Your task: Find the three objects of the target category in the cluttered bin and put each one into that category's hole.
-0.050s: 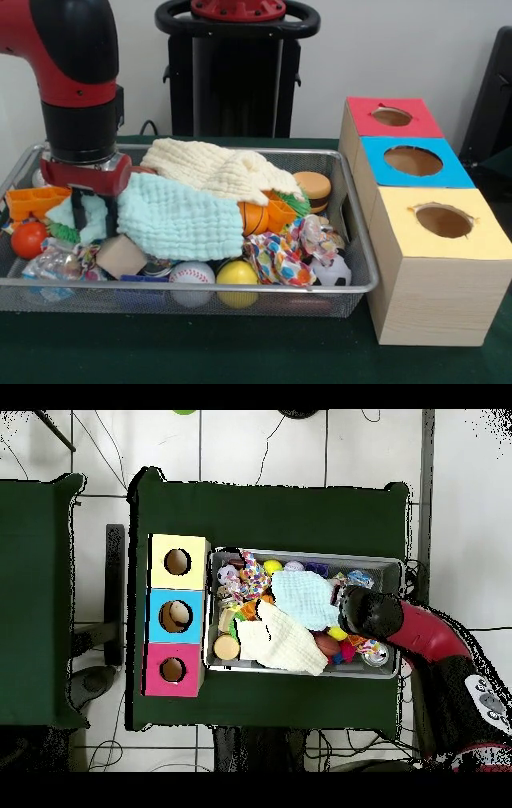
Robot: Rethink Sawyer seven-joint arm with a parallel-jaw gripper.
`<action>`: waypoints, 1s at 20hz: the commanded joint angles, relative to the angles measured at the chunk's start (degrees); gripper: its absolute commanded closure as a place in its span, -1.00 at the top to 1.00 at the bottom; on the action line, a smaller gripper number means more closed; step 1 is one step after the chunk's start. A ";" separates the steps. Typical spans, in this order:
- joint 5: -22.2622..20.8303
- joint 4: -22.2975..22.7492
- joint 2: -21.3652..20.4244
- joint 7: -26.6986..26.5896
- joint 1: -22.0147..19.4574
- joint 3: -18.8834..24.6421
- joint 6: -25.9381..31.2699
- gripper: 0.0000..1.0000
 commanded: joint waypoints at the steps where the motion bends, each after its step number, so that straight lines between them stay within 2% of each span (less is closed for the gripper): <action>1: 0.66 10.98 3.48 1.47 1.46 7.13 8.21 -1.00; 7: 0.83 11.81 2.52 4.01 2.93 5.64 6.44 -1.00; 13: 2.07 14.80 1.34 7.93 3.58 5.34 1.94 -1.00; 17: 3.20 15.94 1.45 8.81 3.39 6.57 0.02 -1.00; 20: 4.42 17.95 1.59 9.14 2.17 9.40 -3.54 -1.00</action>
